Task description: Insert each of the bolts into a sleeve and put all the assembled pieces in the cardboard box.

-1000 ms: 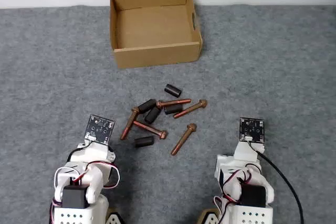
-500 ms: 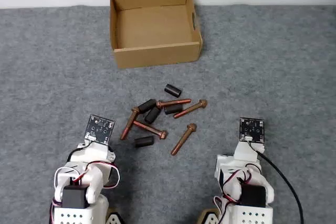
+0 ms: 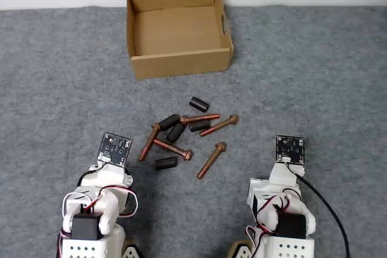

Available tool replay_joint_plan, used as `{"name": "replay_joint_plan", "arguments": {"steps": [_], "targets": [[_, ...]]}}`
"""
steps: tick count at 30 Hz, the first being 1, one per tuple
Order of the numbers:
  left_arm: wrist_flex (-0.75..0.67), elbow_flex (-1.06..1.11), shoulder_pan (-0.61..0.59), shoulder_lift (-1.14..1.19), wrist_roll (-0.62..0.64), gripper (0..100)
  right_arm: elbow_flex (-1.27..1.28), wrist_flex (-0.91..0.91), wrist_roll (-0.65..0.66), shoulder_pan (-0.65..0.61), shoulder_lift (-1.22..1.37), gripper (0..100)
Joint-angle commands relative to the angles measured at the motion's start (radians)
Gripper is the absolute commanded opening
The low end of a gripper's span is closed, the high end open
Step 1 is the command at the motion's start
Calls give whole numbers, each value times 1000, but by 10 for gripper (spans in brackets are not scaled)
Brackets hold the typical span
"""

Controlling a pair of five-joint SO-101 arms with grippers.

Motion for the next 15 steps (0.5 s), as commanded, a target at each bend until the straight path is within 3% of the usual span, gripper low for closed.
{"name": "replay_joint_plan", "arguments": {"steps": [1, 15], "targets": [[6, -2, -2, -5, -5, 6, 18, -13, 9, -8, -5, 9], [6, -2, -2, -5, -5, 6, 18, -13, 3, -10, -5, 9]]}}
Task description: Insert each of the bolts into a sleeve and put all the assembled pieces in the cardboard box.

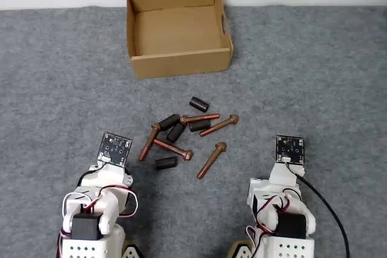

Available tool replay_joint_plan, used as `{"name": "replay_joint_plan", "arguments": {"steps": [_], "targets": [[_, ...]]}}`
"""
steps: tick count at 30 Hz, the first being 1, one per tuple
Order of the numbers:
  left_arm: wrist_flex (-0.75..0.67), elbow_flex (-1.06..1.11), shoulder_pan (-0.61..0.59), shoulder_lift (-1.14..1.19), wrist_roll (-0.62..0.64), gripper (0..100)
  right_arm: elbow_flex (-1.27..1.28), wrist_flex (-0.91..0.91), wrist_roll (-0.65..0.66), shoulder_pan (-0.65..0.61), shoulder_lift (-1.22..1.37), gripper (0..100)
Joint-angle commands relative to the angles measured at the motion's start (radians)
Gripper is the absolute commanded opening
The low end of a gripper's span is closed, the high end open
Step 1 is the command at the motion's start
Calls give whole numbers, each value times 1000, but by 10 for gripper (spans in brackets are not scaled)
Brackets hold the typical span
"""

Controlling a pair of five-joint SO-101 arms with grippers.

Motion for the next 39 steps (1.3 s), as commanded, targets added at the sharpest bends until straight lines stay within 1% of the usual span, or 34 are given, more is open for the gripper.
{"name": "replay_joint_plan", "arguments": {"steps": [1, 11, 14, 18, 21, 26, 28, 31, 39], "targets": [[6, -2, -2, -5, -5, 6, 18, -13, 3, -10, -5, 9], [6, -2, -2, -5, -5, 6, 18, -22, 3, -19, -5, 9], [6, -2, -2, -5, -5, 6, 5, -88, 6, -21, -5, 9], [6, -2, -2, -5, -5, 6, -114, -185, 8, -24, 1, 8], [6, -2, -2, -5, -5, 6, -219, -189, 12, -105, 4, 8], [6, -2, -2, -5, -5, 6, -405, -162, 8, -286, 25, 8], [6, -2, -2, -5, -5, 6, -437, -162, 11, -323, 88, 8], [6, -2, -2, -5, -5, 6, -497, -163, 11, -352, 260, 8], [6, -2, -2, -5, -5, 6, -861, -159, 14, -476, 865, 8]]}}
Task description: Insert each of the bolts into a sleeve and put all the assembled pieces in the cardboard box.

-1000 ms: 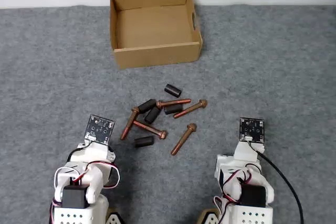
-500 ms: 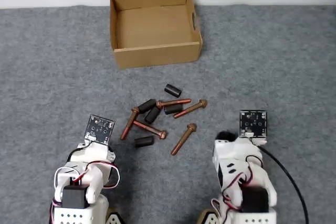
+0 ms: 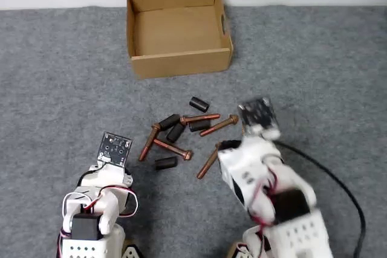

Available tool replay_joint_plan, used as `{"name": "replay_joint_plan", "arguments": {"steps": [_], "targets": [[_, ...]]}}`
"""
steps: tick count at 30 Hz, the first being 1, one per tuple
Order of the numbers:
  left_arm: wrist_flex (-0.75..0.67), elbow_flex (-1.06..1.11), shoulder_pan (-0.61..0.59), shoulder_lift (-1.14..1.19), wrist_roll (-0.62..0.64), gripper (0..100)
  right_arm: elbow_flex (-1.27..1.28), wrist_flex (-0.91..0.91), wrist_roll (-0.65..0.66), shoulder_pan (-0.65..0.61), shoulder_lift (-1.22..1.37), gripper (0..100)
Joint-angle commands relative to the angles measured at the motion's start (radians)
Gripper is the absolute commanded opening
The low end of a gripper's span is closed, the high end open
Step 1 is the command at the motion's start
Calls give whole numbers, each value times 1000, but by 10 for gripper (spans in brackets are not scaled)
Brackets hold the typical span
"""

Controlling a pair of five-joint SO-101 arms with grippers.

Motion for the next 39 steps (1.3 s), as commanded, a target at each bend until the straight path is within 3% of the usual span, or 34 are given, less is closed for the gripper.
{"name": "replay_joint_plan", "arguments": {"steps": [1, 8, 14, 17, 24, 28, 39], "targets": [[6, -2, -2, -5, -5, 6, -207, 1, 31, -41, 286, 8], [6, -2, -2, -5, -5, 6, -519, 7, 244, -13, 769, 8], [6, -2, -2, -5, -5, 6, -732, 10, 644, 18, 1063, 9], [6, -2, -2, -5, -5, 6, -802, 10, 769, 12, 1158, 19], [6, -2, -2, -5, -5, 6, -853, 8, 911, 5, 1273, 210], [6, -2, -2, -5, -5, 6, -853, 5, 970, -36, 1310, 189], [6, -2, -2, -5, -5, 6, -947, -84, 979, -71, 1486, 187]]}}
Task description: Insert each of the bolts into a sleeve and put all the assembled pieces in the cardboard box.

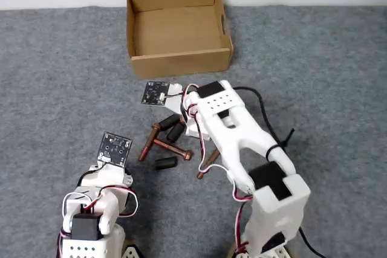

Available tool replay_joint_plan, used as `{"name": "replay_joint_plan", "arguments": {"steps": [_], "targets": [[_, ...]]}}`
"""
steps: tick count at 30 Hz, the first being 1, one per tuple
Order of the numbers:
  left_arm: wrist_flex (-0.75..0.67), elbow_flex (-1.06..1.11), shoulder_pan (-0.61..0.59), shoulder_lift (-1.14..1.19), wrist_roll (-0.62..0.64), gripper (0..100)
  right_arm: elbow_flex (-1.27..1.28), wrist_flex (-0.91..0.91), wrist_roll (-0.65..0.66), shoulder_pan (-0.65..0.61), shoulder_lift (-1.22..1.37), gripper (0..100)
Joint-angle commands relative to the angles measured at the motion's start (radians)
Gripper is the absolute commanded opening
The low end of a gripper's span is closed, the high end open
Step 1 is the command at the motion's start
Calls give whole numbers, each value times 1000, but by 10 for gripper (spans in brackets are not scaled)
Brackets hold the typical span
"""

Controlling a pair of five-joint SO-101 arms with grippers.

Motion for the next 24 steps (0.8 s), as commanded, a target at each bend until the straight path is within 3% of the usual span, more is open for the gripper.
{"name": "replay_joint_plan", "arguments": {"steps": [1, 8, 13, 19, 24], "targets": [[6, -2, -2, -5, -5, 6, -107, -13, 9, -2, 56, 187], [6, -2, -2, -5, -5, 6, -245, 54, 6, 12, 222, 186], [6, -2, -2, -5, -5, 6, -331, 153, -84, 13, 294, 183], [6, -2, -2, -5, -5, 6, -396, 209, -106, 10, 328, 11], [6, -2, -2, -5, -5, 6, -410, 209, -106, 25, 295, 9]]}}
